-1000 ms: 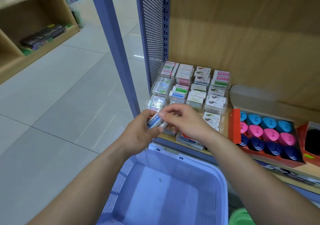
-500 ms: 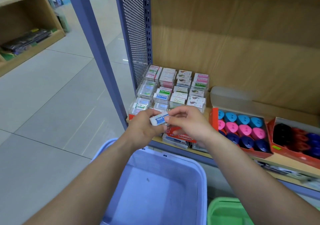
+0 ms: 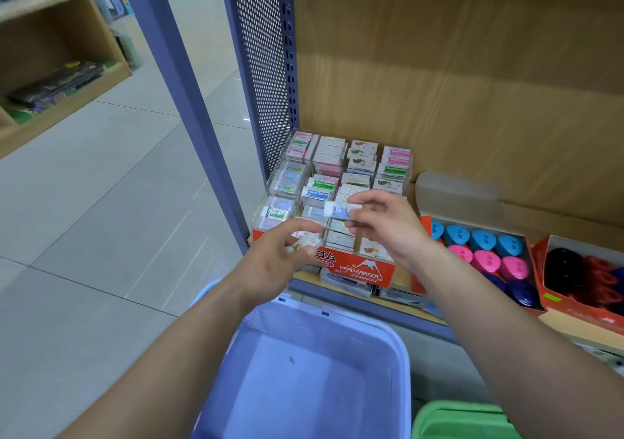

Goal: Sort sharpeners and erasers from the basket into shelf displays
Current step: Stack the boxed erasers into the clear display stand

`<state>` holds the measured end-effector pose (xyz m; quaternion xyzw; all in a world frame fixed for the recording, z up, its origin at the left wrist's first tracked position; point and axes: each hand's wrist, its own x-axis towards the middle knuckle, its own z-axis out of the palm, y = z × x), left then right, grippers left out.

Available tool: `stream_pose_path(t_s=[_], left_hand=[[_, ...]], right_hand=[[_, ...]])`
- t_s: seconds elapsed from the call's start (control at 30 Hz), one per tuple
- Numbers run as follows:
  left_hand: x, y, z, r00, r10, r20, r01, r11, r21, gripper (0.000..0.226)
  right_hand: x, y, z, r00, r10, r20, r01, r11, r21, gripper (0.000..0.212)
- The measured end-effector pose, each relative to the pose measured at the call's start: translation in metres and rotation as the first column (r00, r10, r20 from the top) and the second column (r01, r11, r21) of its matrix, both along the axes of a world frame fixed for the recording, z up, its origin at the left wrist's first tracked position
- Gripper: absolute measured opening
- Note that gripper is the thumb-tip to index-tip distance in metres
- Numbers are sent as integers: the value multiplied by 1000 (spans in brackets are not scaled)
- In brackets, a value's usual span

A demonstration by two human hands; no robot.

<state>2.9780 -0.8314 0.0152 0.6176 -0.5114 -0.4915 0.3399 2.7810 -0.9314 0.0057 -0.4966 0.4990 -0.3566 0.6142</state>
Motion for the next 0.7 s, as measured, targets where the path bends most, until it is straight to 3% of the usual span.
stream_pose_path(t_s=[0.13, 0.27, 0.47, 0.7], left_hand=[[14, -2, -3, 998, 68, -10, -68, 997, -24, 23], [28, -3, -10, 987, 155, -47, -157, 987, -27, 22], [36, -5, -20, 986, 163, -27, -163, 987, -4, 22], [40, -11, -25, 957, 290, 27, -291, 957, 15, 33]], right_hand=[[20, -49, -12, 977, -76, -201, 64, 996, -65, 17], [46, -99, -27, 909, -195, -368, 104, 962, -252, 14], [65, -141, -54, 790, -228, -570, 5, 931, -365, 9], [66, -147, -68, 693, -268, -670, -135, 864, -485, 18]])
